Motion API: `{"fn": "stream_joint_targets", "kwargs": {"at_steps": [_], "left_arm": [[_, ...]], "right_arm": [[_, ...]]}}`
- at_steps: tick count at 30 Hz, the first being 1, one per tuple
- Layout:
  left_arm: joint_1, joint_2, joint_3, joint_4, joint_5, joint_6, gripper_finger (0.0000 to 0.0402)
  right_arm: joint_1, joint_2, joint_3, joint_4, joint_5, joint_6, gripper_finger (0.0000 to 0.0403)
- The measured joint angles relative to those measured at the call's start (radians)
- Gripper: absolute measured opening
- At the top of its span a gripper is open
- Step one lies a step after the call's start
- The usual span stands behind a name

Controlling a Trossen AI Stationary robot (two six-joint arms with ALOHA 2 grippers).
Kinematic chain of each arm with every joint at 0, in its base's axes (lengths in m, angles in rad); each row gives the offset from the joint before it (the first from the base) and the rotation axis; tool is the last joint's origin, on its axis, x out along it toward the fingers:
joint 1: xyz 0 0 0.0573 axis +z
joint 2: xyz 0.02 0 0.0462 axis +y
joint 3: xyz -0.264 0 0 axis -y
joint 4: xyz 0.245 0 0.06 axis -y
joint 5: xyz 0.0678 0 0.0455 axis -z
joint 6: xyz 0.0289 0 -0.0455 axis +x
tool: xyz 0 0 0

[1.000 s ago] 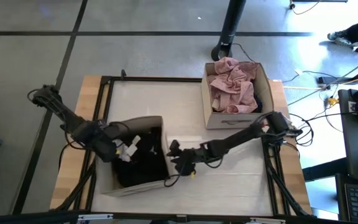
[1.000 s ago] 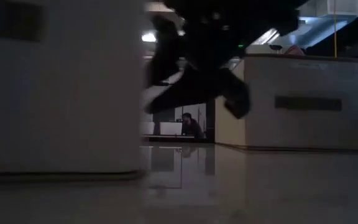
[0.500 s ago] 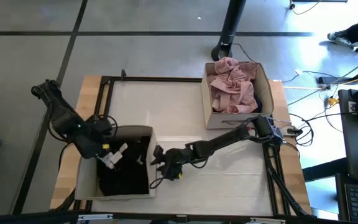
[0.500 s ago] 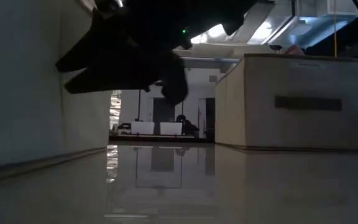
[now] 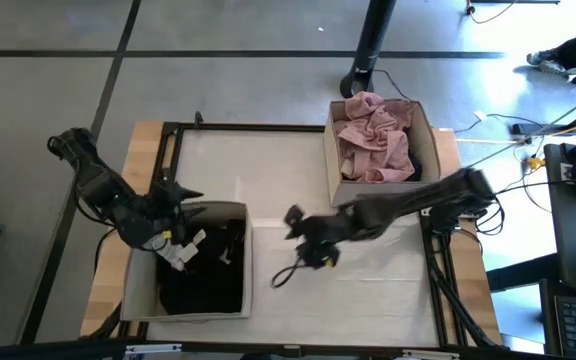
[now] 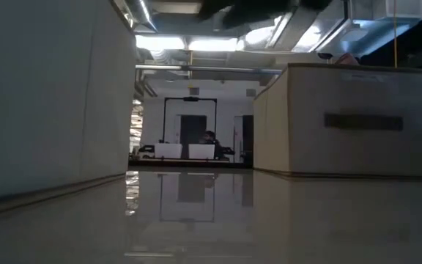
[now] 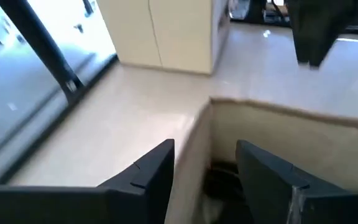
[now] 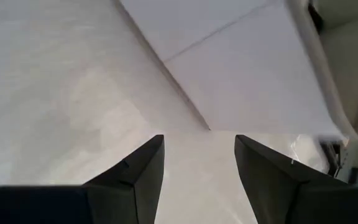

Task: Sort clothes
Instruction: Return to Home Position

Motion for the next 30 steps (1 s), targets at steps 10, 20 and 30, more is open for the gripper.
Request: {"fn": "stream_joint_targets", "kwargs": {"at_steps": [10, 20, 30], "left_arm": [[0.223, -0.114, -0.106, 0.35, 0.143, 0.43, 0.0068], [0.576, -0.338, -0.302, 0.771, 0.519, 0.896, 0.0006], [0.762, -0.553, -0.555, 0.932, 0.668, 0.948, 0.0001]], "right_arm": [[-0.001, -0.475, -0.395, 0.094, -0.03, 0.153, 0.0198], [-0.001, -0.919, -0.759, 0.285, -0.04, 0.252, 0.0198], [-0.001, -1.175, -0.925, 0.324, -0.036, 0.286, 0.0138]]}}
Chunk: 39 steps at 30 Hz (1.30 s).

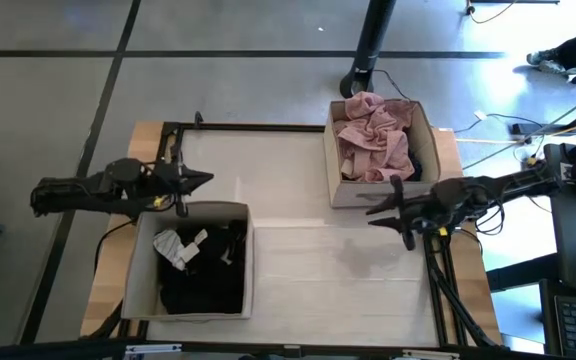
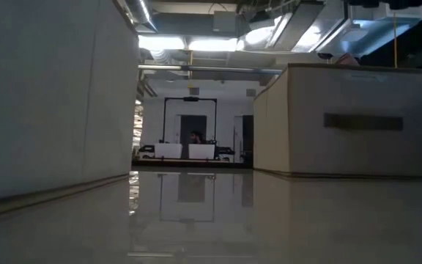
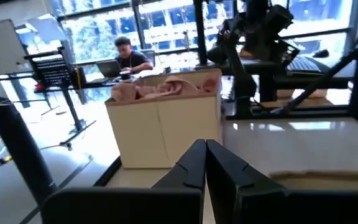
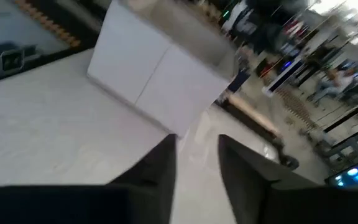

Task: Sort clothes
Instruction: Return to Home Position

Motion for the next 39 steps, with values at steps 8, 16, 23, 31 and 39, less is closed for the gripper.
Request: {"fn": "stream_joint_targets", "kwargs": {"at_steps": [8, 16, 23, 31, 39], "left_arm": [[0.062, -0.138, -0.119, 0.049, 0.03, 0.014, 0.0001], [0.067, -0.26, -0.163, 0.07, 0.074, 0.026, 0.0001], [0.067, -0.279, -0.257, 0.094, 0.082, -0.004, 0.0001], [0.066, -0.285, -0.301, 0.083, 0.098, -0.026, 0.0001], [0.066, -0.284, -0.3, 0.079, 0.016, -0.008, 0.0001]], "right_arm": [[0.0, -0.212, -0.155, 0.054, 0.008, -0.026, 0.0007], [0.0, -0.49, -0.34, 0.099, -0.004, -0.022, 0.0019], [0.0, -0.62, -0.501, 0.177, -0.004, -0.021, 0.0007], [0.0, -0.626, -0.607, 0.272, 0.06, -0.028, 0.0006], [0.0, -0.621, -0.617, 0.293, 0.148, -0.031, 0.0014]]}}
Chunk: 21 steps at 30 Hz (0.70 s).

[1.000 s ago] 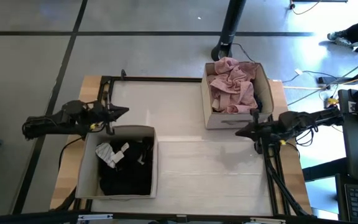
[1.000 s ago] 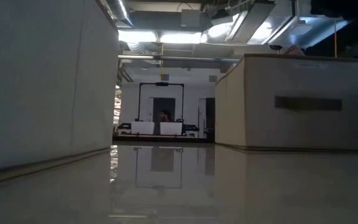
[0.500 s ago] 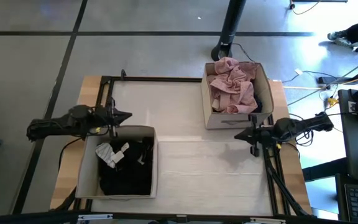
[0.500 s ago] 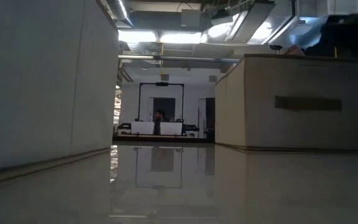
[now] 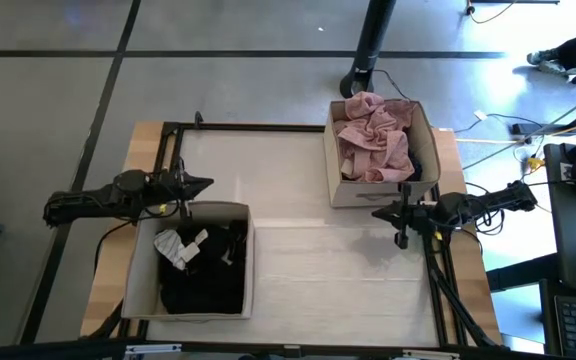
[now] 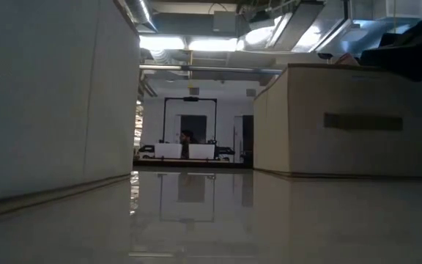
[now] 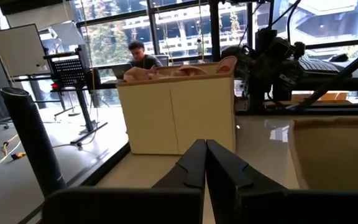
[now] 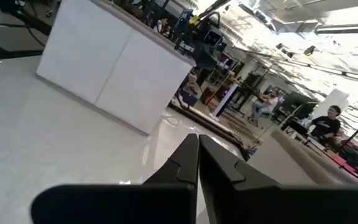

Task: Sort clothes
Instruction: Return to Home Position

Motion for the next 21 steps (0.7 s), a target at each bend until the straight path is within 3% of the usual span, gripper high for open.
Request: {"fn": "stream_joint_targets", "kwargs": {"at_steps": [8, 16, 21], "left_arm": [[0.0, 0.0, 0.0, 0.0, -0.001, 0.0, 0.0001], [0.0, 0.0, 0.001, 0.0, -0.002, 0.0, 0.0001], [0.0, 0.0, 0.001, 0.0, -0.002, 0.0, 0.0001]], "right_arm": [[0.0, 0.002, 0.0, -0.005, -0.006, -0.016, 0.0016], [0.0, 0.001, -0.001, -0.027, -0.203, -0.027, 0.0016], [0.0, 0.002, -0.001, -0.04, -0.212, -0.058, 0.0017]]}}
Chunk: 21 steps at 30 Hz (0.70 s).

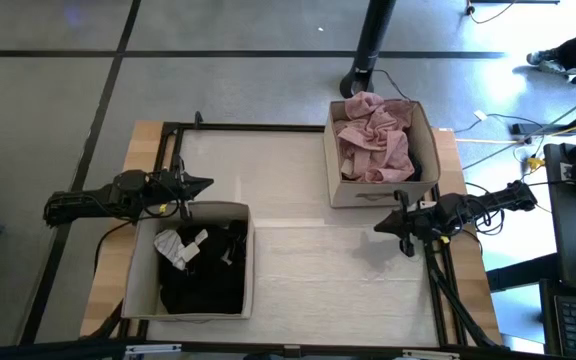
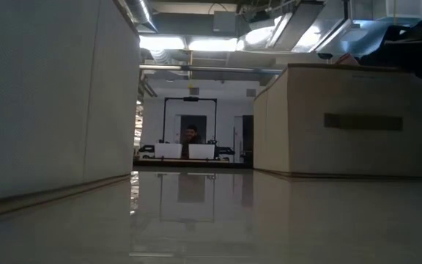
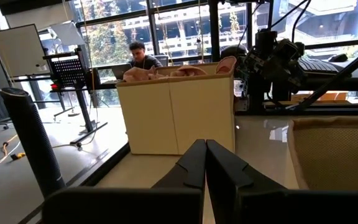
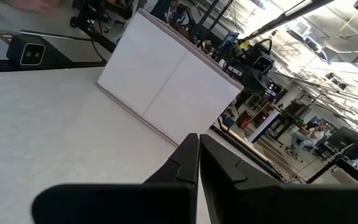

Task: Sort clothes
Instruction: Return to Home Position

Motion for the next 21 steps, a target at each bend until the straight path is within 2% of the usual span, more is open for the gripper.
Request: {"fn": "stream_joint_targets", "kwargs": {"at_steps": [21], "left_arm": [[0.0, 0.0, 0.0, 0.0, 0.0, 0.0, 0.0001]], "right_arm": [[0.0, 0.002, -0.003, 0.025, 0.007, -0.002, 0.0017]]}}
